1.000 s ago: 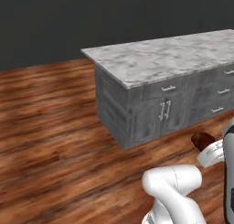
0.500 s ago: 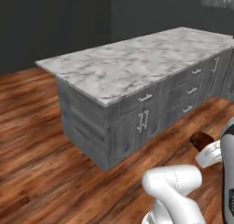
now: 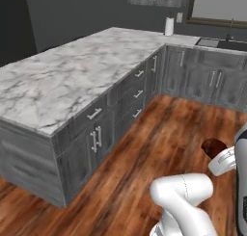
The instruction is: Take the steak from the fridge and place it on the digital scale on the counter by the fridge. Wait a few seconds for a reading, then move it to the plate on the dining counter.
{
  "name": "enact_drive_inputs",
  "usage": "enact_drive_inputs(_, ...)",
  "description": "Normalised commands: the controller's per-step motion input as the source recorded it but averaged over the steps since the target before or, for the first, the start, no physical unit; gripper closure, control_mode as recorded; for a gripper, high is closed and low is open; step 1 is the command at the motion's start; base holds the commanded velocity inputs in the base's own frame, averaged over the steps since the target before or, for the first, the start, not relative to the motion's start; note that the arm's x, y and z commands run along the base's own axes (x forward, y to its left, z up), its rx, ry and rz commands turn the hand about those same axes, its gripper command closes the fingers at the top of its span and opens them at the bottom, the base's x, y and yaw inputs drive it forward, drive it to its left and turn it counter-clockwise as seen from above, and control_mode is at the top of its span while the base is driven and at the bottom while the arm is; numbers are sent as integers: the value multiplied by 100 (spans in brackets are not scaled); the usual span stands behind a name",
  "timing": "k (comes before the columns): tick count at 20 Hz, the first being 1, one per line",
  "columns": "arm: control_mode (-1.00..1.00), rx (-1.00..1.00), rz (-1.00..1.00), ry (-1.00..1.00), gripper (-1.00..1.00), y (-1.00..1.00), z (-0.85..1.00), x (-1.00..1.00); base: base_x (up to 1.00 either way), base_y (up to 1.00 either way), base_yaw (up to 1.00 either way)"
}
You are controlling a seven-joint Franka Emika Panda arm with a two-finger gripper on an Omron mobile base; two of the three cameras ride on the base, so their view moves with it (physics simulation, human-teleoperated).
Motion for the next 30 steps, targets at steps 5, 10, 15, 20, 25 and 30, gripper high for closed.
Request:
enact_drive_inputs(5,100,0,0,0,100,0,0,0,13,7,-28)
enact_drive_inputs(10,100,0,0,0,100,0,0,0,5,59,-14)
enact_drive_inputs(15,100,0,0,0,100,0,0,0,31,67,-15)
enact_drive_inputs(20,100,0,0,0,100,0,0,0,21,54,-31)
enact_drive_inputs(25,100,0,0,0,100,0,0,0,1,47,-35)
enact_drive_inputs(30,100,0,0,0,100,0,0,0,0,26,-45)
